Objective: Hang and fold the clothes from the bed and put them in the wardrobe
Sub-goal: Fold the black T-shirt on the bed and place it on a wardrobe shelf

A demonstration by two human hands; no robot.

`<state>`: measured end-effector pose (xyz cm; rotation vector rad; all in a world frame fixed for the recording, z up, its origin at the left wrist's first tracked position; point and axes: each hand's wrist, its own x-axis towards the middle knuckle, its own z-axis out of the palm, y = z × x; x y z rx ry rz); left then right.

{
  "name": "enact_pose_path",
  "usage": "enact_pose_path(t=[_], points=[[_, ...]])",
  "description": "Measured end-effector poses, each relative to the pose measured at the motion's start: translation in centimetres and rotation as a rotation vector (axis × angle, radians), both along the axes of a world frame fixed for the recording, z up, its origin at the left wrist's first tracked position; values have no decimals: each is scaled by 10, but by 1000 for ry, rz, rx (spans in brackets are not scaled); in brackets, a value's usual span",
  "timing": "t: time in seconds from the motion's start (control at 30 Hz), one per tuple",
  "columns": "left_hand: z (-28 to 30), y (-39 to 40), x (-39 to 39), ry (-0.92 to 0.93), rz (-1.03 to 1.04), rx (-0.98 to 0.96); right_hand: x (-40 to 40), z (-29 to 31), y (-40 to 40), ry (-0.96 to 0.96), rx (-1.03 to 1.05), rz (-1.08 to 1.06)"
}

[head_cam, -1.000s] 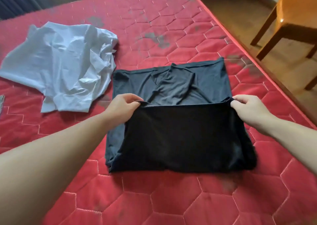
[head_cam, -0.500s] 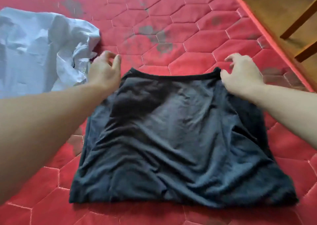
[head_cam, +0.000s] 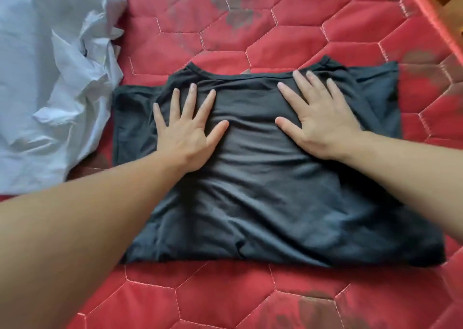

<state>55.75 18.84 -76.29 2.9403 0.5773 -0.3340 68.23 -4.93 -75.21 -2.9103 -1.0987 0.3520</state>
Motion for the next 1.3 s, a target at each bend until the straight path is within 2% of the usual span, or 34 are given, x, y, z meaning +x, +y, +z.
enact_pose_path(t=[0.07, 0.17, 0.27, 0.33, 0.4, 0.47, 0.57, 0.7, 0.8, 0.9, 0.97, 1.03, 1.13, 1.23, 1.3], points=[[6, -10, -26, -6, 26, -44, -34, 6, -3, 21, 29, -51], [12, -18, -89, -8, 29, -94, -111, 17, -4, 39, 167, 77], [21, 0, -159, -41, 281, -146, -194, 19, 17, 85, 276, 224], [29, 17, -195, -73, 448, -160, -235, 16, 34, 124, 226, 249], [38, 26, -222, -157, 532, -214, -263, 16, 50, 144, 150, 165], [43, 30, -230, -263, 641, -400, -277, 21, 68, 126, 136, 38], [47, 34, -224, -204, 812, -607, -286, 25, 97, 98, 172, 8], [53, 46, -220, -55, 751, -750, -295, 34, 127, 92, 318, -60], [58, 65, -239, -114, 829, -857, -318, 41, 140, 170, 275, 3], [62, 86, -275, -113, 934, -1073, -352, 50, 153, 322, 260, 134], [62, 99, -304, -62, 917, -1063, -368, 59, 166, 477, 226, 190], [62, 107, -329, -52, 882, -1000, -365, 67, 182, 555, 258, 85], [64, 106, -345, -83, 793, -969, -319, 67, 209, 379, 332, -192], [69, 91, -338, -148, 682, -1064, -266, 64, 247, 282, 263, -323], [73, 78, -327, -183, 642, -1160, -246, 60, 277, 297, 156, -354]])
